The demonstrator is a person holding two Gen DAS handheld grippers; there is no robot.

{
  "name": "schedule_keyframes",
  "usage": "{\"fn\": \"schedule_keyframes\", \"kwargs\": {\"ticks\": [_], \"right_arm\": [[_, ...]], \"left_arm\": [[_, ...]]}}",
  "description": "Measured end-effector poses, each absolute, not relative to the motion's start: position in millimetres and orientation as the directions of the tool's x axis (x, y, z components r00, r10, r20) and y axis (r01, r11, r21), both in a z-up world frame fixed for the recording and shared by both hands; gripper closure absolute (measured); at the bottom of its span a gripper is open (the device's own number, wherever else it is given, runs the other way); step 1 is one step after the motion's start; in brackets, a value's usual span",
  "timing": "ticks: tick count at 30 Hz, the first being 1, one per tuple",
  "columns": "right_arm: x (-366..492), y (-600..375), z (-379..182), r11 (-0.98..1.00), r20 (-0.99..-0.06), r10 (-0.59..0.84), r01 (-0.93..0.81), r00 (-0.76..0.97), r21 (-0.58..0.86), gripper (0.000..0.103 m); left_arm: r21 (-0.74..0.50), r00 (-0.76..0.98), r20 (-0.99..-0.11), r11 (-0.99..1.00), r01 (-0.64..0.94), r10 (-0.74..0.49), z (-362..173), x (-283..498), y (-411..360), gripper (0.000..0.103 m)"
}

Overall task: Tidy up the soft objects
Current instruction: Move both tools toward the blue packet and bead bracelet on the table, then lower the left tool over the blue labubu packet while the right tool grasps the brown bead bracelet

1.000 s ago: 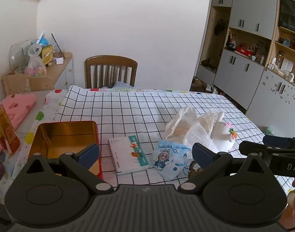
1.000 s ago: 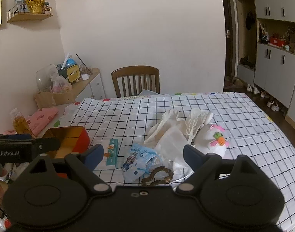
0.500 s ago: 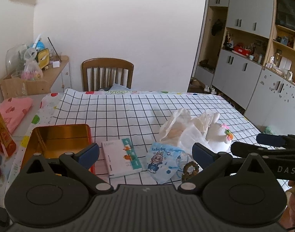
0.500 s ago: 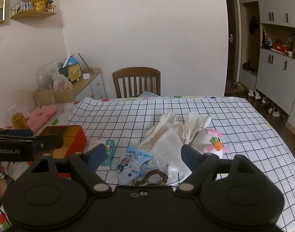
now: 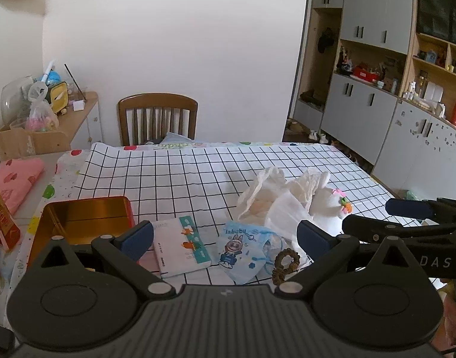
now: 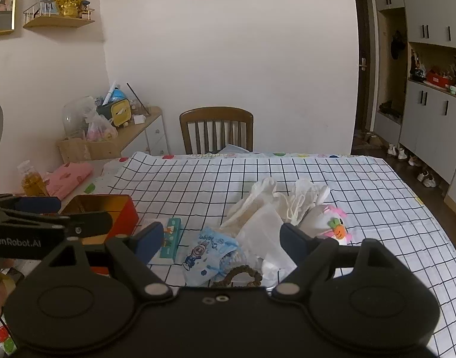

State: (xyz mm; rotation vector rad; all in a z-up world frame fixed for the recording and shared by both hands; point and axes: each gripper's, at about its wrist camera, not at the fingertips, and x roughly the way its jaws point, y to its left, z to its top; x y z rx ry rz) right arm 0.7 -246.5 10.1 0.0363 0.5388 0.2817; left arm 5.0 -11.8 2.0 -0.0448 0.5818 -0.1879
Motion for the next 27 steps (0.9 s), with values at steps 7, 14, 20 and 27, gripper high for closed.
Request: {"fn": "schedule_keyframes", "kwargs": {"ticks": [7, 14, 20, 27], "right_arm": [[3, -248, 8, 0.958, -0.508, 0.283, -0.264, 0.813, 0.111, 0.019], [15, -252, -2, 0.959, -0.539, 0.279, -0.26, 0.795, 0.113, 0.019], [33, -259, -23, 0.959, -0.594, 0.275, -0.26, 0.756, 0.113, 0.022], [51, -265, -47, 0.95, -0.644, 0.286, -0.3, 0.71, 0.09, 0.028]], "left_arm": [[-0.105, 0.811, -0.554, 0.982, 0.155, -0.187, -1, 11, -11, 0.0], [-0.121, 0.787, -0.588, 0.982, 0.142, -0.186, -14, 28, -10, 0.0], [-0.125, 0.759, -0.624, 0.983, 0.135, -0.184, -32, 45, -13, 0.0], [-0.091, 0.728, -0.663, 0.984, 0.152, -0.173, -51, 76, -27, 0.0]]}}
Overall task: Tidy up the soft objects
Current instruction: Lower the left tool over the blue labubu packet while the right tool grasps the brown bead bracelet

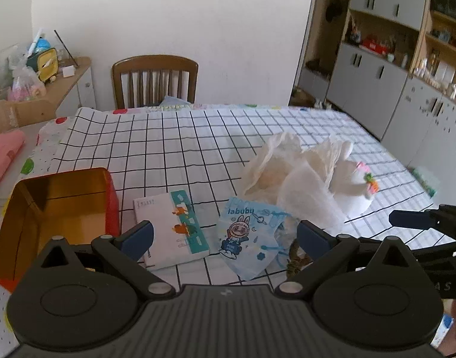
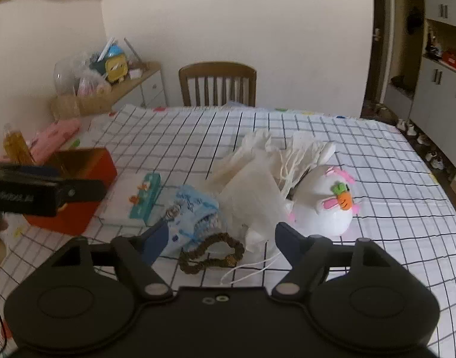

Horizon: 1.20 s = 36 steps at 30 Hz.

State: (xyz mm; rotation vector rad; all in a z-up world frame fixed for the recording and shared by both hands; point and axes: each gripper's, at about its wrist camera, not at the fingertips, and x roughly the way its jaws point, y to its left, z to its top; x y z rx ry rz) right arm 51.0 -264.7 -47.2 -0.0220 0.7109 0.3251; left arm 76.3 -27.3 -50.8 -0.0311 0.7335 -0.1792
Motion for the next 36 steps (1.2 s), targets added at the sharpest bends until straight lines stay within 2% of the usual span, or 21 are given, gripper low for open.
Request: {"fn": "schedule_keyframes", "kwargs": {"ticks": [14, 27, 29, 34, 36], "right_arm": [[92, -261, -89, 0.9, -0.744, 0.288, -0.435, 0.603, -0.004, 0.039], [117, -259, -115, 0.864, -0.788, 0.293, -0.503, 0.542, -0.025, 0.054], [121, -258, -118, 0.86, -0.789, 0.298, -0.51, 0.538, -0.022, 0.055], [129, -254, -124, 0.845, -0.792, 0.306, -0.534, 0.528, -0.029, 0.062], [132, -252, -126, 0.838, -0.794, 0.314, -0.545, 0.52, -0.025, 0.065]], "left_arm": [[-0.087, 0.628, -0.752, 0.975, 0.206, -0.2, -97, 139, -55, 0.0], [-0.059, 0.537, -0.819, 0.96, 0.273, -0.203, -130, 168, -77, 0.005], [-0.059, 0.523, -0.828, 0.959, 0.276, -0.201, -134, 174, -80, 0.015], [-0.057, 0.501, -0.843, 0.958, 0.282, -0.198, -142, 179, -87, 0.021], [-0.064, 0.488, -0.849, 0.956, 0.285, -0.203, -146, 182, -87, 0.03]]}}
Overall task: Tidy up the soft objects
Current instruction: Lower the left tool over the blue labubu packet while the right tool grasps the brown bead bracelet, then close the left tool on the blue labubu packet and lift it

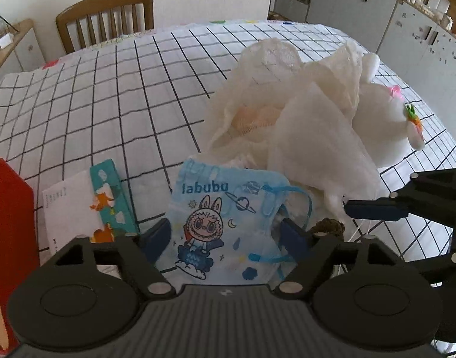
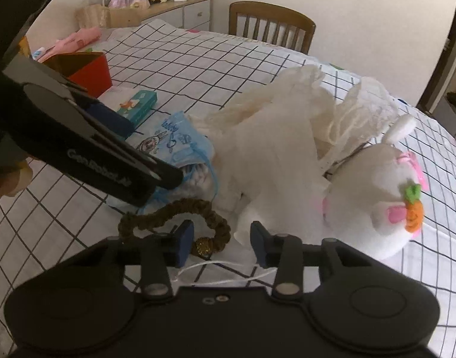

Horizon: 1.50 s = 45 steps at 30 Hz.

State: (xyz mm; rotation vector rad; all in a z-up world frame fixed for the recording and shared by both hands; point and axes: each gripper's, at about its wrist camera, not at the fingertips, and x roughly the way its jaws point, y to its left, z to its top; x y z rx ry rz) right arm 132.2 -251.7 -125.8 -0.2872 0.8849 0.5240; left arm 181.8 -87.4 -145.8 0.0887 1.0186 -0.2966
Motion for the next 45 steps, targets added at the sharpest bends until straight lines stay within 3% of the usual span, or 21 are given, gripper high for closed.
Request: {"fn": "schedule_keyframes", "kwargs": {"ticks": [6, 14, 19, 35, 45], "right_arm": [[134, -251, -127, 0.819, -0.792, 0.348, -0.574, 0.503, -0.005, 0.075], [132, -250, -126, 0.812, -0.783, 0.35, -0.583, 0.514, -0.019, 0.09], [124, -256, -120, 0.815, -0.764, 0.367, -0.579, 0.53, -0.01, 0.095], [100, -288, -75, 0.832, -0.68, 0.431, -0.552, 0.593, 0.046, 0.096], [100, -299, -71, 0.831, -0.685, 0.435, -0.554, 0.584, 0.055, 0.096]], "left_arm": [[-0.145, 0.465, -0.849, 0.956, 0.255, -0.252, -147, 185, -80, 0.044], [-0.238, 0.443, -0.84, 0.947, 0.216, -0.312, -144, 183, -73, 0.083], [-0.242, 0.461, -0.831, 0.949, 0.203, -0.311, -136, 175, -70, 0.095], [-0.17, 0.572, -0.789, 0.974, 0.151, -0.226, -99, 147, -56, 0.099], [-0.191, 0.557, -0.789, 0.965, 0.18, -0.26, -96, 149, -50, 0.099]]}}
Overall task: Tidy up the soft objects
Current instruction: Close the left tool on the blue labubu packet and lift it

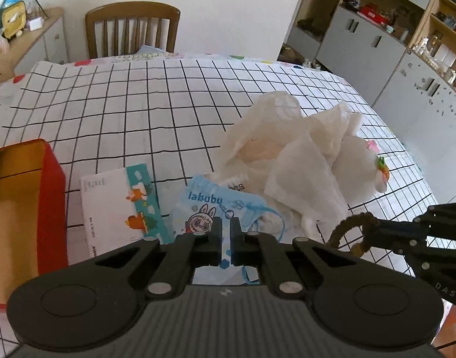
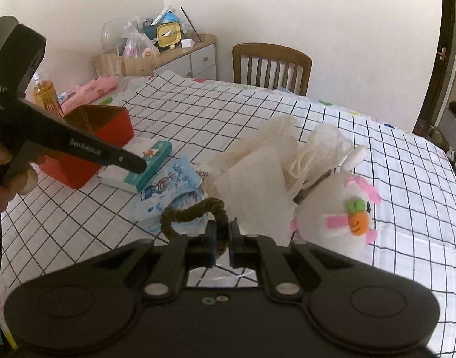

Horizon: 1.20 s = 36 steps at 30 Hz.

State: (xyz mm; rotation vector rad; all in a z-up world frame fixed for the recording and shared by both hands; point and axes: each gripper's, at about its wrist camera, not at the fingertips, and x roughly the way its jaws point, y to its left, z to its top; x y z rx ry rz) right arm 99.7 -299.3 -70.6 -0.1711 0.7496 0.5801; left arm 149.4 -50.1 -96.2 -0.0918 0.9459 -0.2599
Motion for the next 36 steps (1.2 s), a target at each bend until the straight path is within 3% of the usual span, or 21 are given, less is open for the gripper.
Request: {"fn": "schedule_keyframes", "kwargs": {"ticks": [3, 6, 8, 10, 22, 26, 36], "right_arm": [[99, -302, -72, 0.836, -0.689, 0.433, -0.545, 0.581, 0.066, 0.096], [100, -304, -74, 0.844, -0.694, 0.424, -0.532, 0.582, 0.069, 0.096], [102, -306, -75, 0.854, -0.698, 0.416, -0.514, 0.582, 0.081, 0.096], [103, -306, -77, 0.859, -0.704, 0.411, -0.504, 0.58, 0.086, 0.096], [112, -303, -81, 0.881, -0.726, 0.371, -0.466, 0.579, 0.078, 0.096], [114, -304, -82, 0.889, -0.728, 0.363, -0.45, 0.582, 0.084, 0.096], [116, -307, -84, 0.904, -0.733, 0.348, -0.415, 0.584, 0.099, 0.096]], "left_arm": [[-0.166, 0.546, -0.799, 0.965, 0.202, -0.252, -101, 159, -50, 0.098], [-0.154, 0.535, -0.807, 0.964, 0.217, -0.249, -108, 169, -47, 0.087], [-0.158, 0.523, -0.813, 0.962, 0.221, -0.254, -113, 175, -44, 0.057], [-0.164, 0.516, -0.815, 0.96, 0.228, -0.263, -118, 180, -41, 0.035], [-0.225, 0.434, -0.818, 0.904, 0.363, -0.378, -139, 208, -44, 0.035], [-0.208, 0.448, -0.812, 0.902, 0.378, -0.375, -139, 216, -43, 0.02], [-0.199, 0.425, -0.827, 0.898, 0.392, -0.369, -153, 225, -50, 0.019]]}}
